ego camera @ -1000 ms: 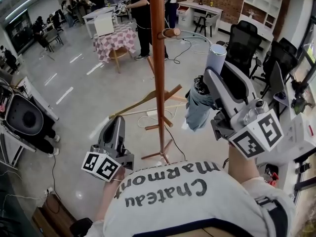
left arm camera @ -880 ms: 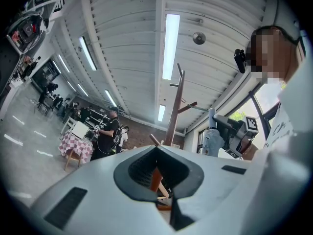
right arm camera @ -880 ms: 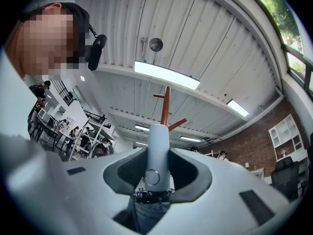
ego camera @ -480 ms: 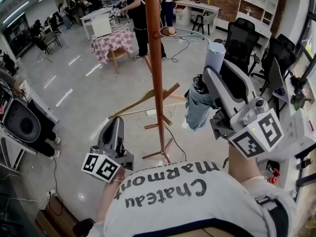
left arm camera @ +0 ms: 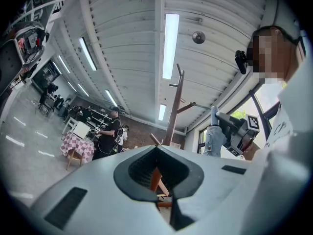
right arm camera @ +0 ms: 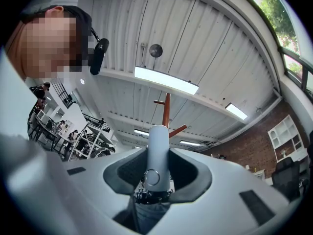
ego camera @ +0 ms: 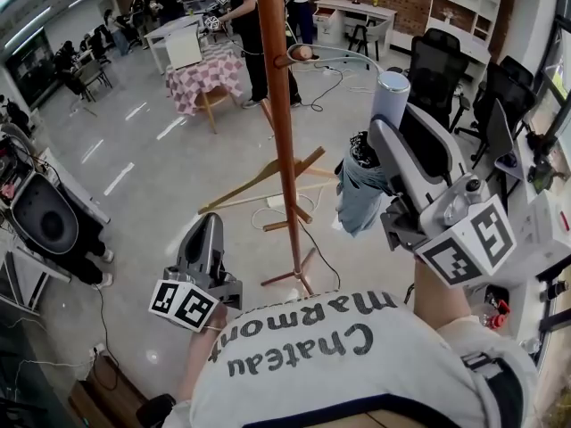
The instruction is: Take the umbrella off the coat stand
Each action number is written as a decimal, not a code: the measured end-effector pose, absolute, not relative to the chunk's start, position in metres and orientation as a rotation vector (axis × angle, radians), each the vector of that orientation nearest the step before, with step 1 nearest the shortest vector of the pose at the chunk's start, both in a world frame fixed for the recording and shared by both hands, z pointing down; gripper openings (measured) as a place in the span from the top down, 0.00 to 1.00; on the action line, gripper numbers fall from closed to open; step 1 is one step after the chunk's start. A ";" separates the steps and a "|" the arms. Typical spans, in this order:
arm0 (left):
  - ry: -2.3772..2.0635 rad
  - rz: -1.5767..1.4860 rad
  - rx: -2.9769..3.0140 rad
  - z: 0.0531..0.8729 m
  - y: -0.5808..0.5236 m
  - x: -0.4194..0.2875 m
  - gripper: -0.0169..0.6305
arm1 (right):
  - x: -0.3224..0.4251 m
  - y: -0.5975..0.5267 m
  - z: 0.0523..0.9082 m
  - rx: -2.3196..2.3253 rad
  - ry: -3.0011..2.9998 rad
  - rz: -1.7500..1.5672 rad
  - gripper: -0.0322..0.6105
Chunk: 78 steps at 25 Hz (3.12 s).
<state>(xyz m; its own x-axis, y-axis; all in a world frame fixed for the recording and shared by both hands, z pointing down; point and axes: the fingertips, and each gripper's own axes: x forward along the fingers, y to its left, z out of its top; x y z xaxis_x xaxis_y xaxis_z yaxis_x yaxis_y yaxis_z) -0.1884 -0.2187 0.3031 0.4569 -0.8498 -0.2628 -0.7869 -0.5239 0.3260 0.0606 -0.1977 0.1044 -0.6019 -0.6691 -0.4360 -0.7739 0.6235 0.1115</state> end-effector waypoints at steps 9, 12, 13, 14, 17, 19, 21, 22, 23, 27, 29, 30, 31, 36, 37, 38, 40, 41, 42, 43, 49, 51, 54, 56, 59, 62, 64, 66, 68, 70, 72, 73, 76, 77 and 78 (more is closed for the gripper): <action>-1.454 -0.599 2.542 0.305 -0.217 -0.194 0.94 | 0.060 -0.195 0.105 -1.156 2.477 0.409 0.72; -1.452 -0.602 2.542 0.304 -0.214 -0.194 0.94 | 0.060 -0.193 0.104 -1.157 2.475 0.408 0.72; -1.450 -0.601 2.543 0.304 -0.214 -0.193 0.94 | 0.061 -0.192 0.104 -1.158 2.471 0.407 0.72; -1.449 -0.600 2.543 0.304 -0.213 -0.193 0.94 | 0.062 -0.191 0.103 -1.157 2.467 0.407 0.72; -1.447 -0.598 2.545 0.303 -0.211 -0.191 0.94 | 0.064 -0.187 0.101 -1.155 2.462 0.410 0.72; -1.445 -0.597 2.546 0.303 -0.209 -0.190 0.94 | 0.064 -0.185 0.102 -1.156 2.466 0.410 0.72; -1.444 -0.597 2.546 0.303 -0.209 -0.188 0.94 | 0.066 -0.185 0.103 -1.158 2.467 0.405 0.72; -1.443 -0.596 2.546 0.303 -0.209 -0.187 0.94 | 0.067 -0.185 0.103 -1.159 2.467 0.402 0.72; -1.441 -0.594 2.546 0.303 -0.209 -0.186 0.94 | 0.068 -0.185 0.104 -1.161 2.467 0.398 0.72; -1.432 -0.583 2.551 0.312 -0.201 -0.179 0.94 | 0.076 -0.178 0.114 -1.173 2.464 0.388 0.72; -1.435 -0.584 2.557 0.322 -0.193 -0.176 0.94 | 0.079 -0.170 0.127 -1.172 2.463 0.388 0.72; -1.439 -0.585 2.559 0.326 -0.189 -0.175 0.94 | 0.080 -0.167 0.132 -1.168 2.465 0.387 0.72; -1.443 -0.585 2.560 0.327 -0.186 -0.173 0.94 | 0.080 -0.165 0.135 -1.163 2.469 0.383 0.72; -1.441 -0.564 2.563 0.310 -0.191 -0.163 0.94 | 0.084 -0.175 0.130 -1.151 2.498 0.336 0.72; -1.439 -0.560 2.565 0.310 -0.190 -0.160 0.94 | 0.085 -0.175 0.133 -1.150 2.505 0.327 0.72; -1.438 -0.558 2.567 0.312 -0.187 -0.158 0.94 | 0.086 -0.174 0.138 -1.150 2.514 0.319 0.72; -1.437 -0.555 2.569 0.315 -0.181 -0.152 0.94 | 0.086 -0.173 0.150 -1.153 2.538 0.303 0.72; -1.436 -0.554 2.568 0.316 -0.179 -0.149 0.94 | 0.086 -0.173 0.155 -1.154 2.551 0.293 0.72; -1.437 -0.551 2.566 0.317 -0.177 -0.147 0.94 | 0.087 -0.173 0.159 -1.154 2.564 0.280 0.72; -1.437 -0.549 2.563 0.316 -0.175 -0.144 0.94 | 0.087 -0.175 0.163 -1.153 2.577 0.265 0.72; -1.441 -0.530 2.548 0.311 -0.175 -0.126 0.94 | 0.092 -0.190 0.185 -1.150 2.634 0.178 0.72; -1.443 -0.525 2.543 0.310 -0.175 -0.120 0.94 | 0.093 -0.195 0.193 -1.151 2.656 0.157 0.72; -1.443 -0.508 2.534 0.312 -0.175 -0.110 0.94 | 0.096 -0.200 0.208 -1.153 2.680 0.130 0.72; -1.444 -0.500 2.532 0.315 -0.173 -0.104 0.94 | 0.099 -0.201 0.218 -1.144 2.688 0.121 0.72; -1.449 -0.490 2.533 0.318 -0.169 -0.095 0.94 | 0.102 -0.199 0.233 -1.128 2.701 0.107 0.72; -1.453 -0.483 2.531 0.319 -0.166 -0.087 0.94 | 0.105 -0.197 0.243 -1.106 2.722 0.091 0.72; -1.456 -0.479 2.528 0.321 -0.165 -0.083 0.94 | 0.106 -0.197 0.249 -1.093 2.736 0.078 0.72; -1.463 -0.477 2.523 0.323 -0.165 -0.079 0.94 | 0.108 -0.198 0.254 -1.084 2.751 0.069 0.72; -1.470 -0.478 2.516 0.326 -0.163 -0.076 0.94 | 0.109 -0.197 0.259 -1.076 2.769 0.074 0.72; -1.472 -0.477 2.505 0.332 -0.161 -0.071 0.94 | 0.112 -0.195 0.263 -1.075 2.784 0.086 0.72; -1.472 -0.473 2.488 0.340 -0.159 -0.067 0.94 | 0.116 -0.196 0.268 -1.078 2.790 0.085 0.72; -1.474 -0.469 2.478 0.344 -0.157 -0.066 0.94 | 0.117 -0.196 0.270 -1.078 2.791 0.079 0.72; -1.494 -0.457 2.453 0.352 -0.153 -0.069 0.94 | 0.116 -0.197 0.276 -1.067 2.798 0.059 0.72; -1.502 -0.456 2.447 0.353 -0.153 -0.070 0.94 | 0.116 -0.197 0.278 -1.062 2.804 0.056 0.72; -1.508 -0.457 2.442 0.353 -0.152 -0.070 0.94 | 0.115 -0.196 0.280 -1.058 2.809 0.053 0.72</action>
<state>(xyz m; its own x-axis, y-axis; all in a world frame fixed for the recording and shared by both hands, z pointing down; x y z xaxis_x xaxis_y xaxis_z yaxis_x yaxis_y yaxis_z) -0.0705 -0.1520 0.3534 0.4203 -0.8966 -0.1396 -0.8234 -0.4415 0.3565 0.1152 -0.1961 0.2801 -0.7431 -0.6538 -0.1427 -0.6587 0.7523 -0.0163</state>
